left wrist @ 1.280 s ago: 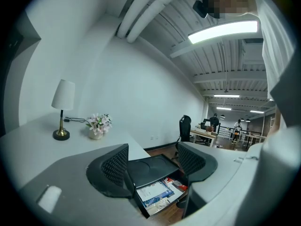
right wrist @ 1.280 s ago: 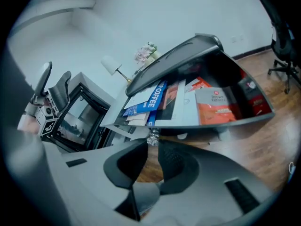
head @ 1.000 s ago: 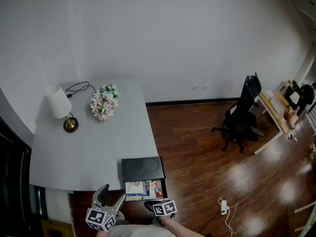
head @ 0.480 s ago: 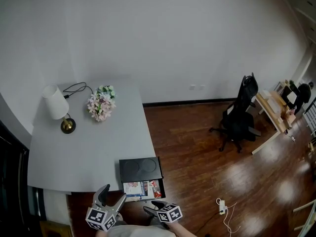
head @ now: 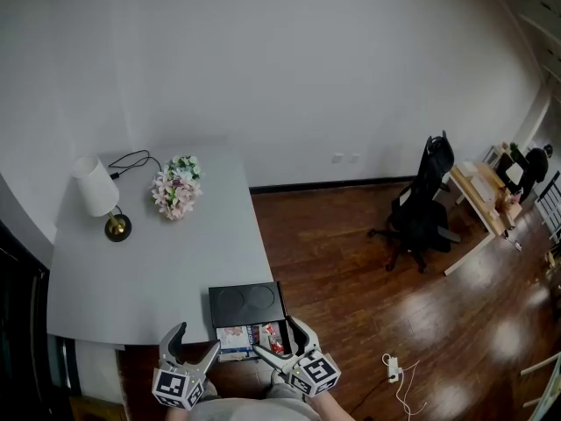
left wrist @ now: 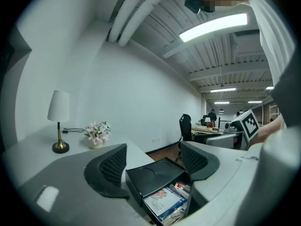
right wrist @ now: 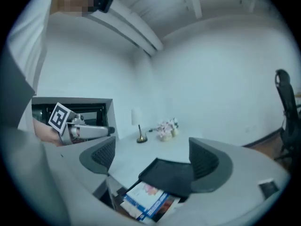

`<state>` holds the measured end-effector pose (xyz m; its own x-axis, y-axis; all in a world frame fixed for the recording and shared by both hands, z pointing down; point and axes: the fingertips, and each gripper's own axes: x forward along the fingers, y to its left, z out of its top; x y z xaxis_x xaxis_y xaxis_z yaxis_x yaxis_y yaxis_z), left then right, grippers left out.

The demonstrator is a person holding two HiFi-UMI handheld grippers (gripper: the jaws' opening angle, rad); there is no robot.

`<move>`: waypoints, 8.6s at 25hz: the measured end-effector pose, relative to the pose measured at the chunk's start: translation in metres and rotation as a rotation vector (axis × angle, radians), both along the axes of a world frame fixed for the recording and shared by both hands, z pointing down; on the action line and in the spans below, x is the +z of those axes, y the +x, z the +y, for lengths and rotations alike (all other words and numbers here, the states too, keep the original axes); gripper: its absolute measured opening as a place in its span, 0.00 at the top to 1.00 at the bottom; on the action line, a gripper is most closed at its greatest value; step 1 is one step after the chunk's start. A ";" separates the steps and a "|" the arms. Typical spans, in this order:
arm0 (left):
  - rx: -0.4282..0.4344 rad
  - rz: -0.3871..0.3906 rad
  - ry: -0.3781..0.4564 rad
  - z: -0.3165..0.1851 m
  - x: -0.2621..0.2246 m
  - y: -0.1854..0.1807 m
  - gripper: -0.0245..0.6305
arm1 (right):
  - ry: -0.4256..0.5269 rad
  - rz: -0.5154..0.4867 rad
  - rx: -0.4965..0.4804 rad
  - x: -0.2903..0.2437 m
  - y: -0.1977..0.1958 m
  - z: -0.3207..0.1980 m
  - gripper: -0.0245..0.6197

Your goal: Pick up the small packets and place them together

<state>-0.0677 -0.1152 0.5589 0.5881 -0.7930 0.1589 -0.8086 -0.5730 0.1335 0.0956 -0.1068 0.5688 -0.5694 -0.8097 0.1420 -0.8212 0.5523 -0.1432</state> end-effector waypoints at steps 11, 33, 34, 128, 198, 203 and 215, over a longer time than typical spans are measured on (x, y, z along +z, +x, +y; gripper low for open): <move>-0.016 0.073 0.103 -0.017 -0.058 0.001 0.32 | 0.281 0.111 -0.035 -0.096 0.021 -0.015 0.25; -0.027 0.044 0.052 -0.009 -0.031 0.000 0.28 | -0.441 1.264 -0.971 0.247 0.029 0.025 0.46; -0.034 0.046 0.049 -0.009 -0.030 -0.002 0.28 | -0.447 1.296 -0.979 0.254 0.031 0.026 0.46; -0.028 0.032 0.076 -0.014 -0.037 -0.001 0.35 | -0.337 0.788 -0.479 0.152 0.011 0.014 0.50; -0.163 0.026 0.025 0.005 -0.016 -0.053 0.35 | -0.613 0.478 -0.187 0.196 -0.053 0.015 0.77; -0.143 0.040 0.023 0.000 -0.017 -0.042 0.35 | -0.542 0.369 -0.089 0.150 -0.022 0.018 0.77; -0.092 0.041 0.021 -0.001 -0.018 -0.027 0.35 | -0.508 0.478 0.126 0.166 0.037 -0.084 0.70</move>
<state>-0.0947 -0.1164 0.5414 0.5185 -0.8467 0.1189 -0.8520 -0.4998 0.1559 0.1331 -0.1906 0.7351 -0.2566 -0.6327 0.7306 -0.9117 0.4095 0.0344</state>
